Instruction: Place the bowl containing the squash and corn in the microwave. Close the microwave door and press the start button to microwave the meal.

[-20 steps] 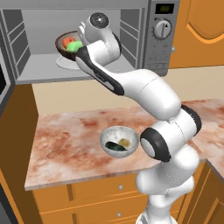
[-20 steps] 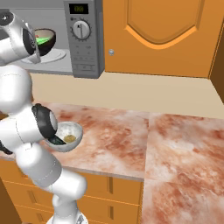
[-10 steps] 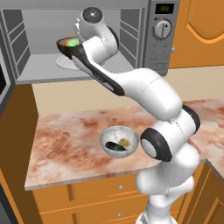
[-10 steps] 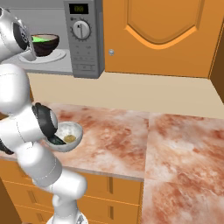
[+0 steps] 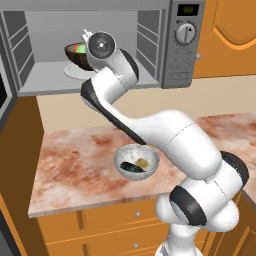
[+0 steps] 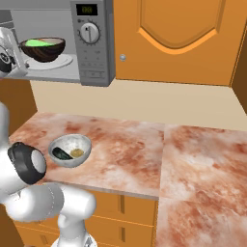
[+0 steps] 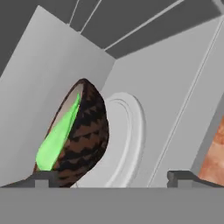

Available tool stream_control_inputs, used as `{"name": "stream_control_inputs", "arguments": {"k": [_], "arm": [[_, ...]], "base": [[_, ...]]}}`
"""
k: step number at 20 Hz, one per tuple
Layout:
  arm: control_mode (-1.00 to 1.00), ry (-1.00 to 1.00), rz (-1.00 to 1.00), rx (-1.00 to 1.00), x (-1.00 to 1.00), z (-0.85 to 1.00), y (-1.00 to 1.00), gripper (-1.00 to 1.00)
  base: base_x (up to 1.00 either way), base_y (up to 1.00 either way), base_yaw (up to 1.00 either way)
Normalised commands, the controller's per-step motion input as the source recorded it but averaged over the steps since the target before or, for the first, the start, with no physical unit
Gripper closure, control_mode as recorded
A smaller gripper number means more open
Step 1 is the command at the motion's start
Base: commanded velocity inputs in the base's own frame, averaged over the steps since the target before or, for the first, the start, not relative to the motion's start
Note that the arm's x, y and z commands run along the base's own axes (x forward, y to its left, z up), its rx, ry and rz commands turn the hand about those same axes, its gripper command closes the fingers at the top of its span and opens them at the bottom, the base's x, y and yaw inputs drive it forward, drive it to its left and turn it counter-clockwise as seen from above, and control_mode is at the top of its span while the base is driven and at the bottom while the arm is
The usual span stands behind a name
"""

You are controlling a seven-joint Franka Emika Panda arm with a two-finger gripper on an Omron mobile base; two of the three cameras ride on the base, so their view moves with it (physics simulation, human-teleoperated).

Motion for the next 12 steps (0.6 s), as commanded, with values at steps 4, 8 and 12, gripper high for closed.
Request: {"name": "stream_control_inputs", "arguments": {"k": [4, 8, 12], "arm": [[-1.0, 0.0, 0.01, -0.01, -0.98, 0.32, -0.2, -1.0], [-1.0, 0.02, 0.11, -0.09, -1.0, 0.17, -0.19, -1.0], [-1.0, 0.09, 0.2, -0.25, -0.93, 0.13, -0.14, -1.0]], "base": [[0.0, 0.0, 0.0], [0.0, 0.0, 0.0], [0.0, 0.0, 0.0]]}}
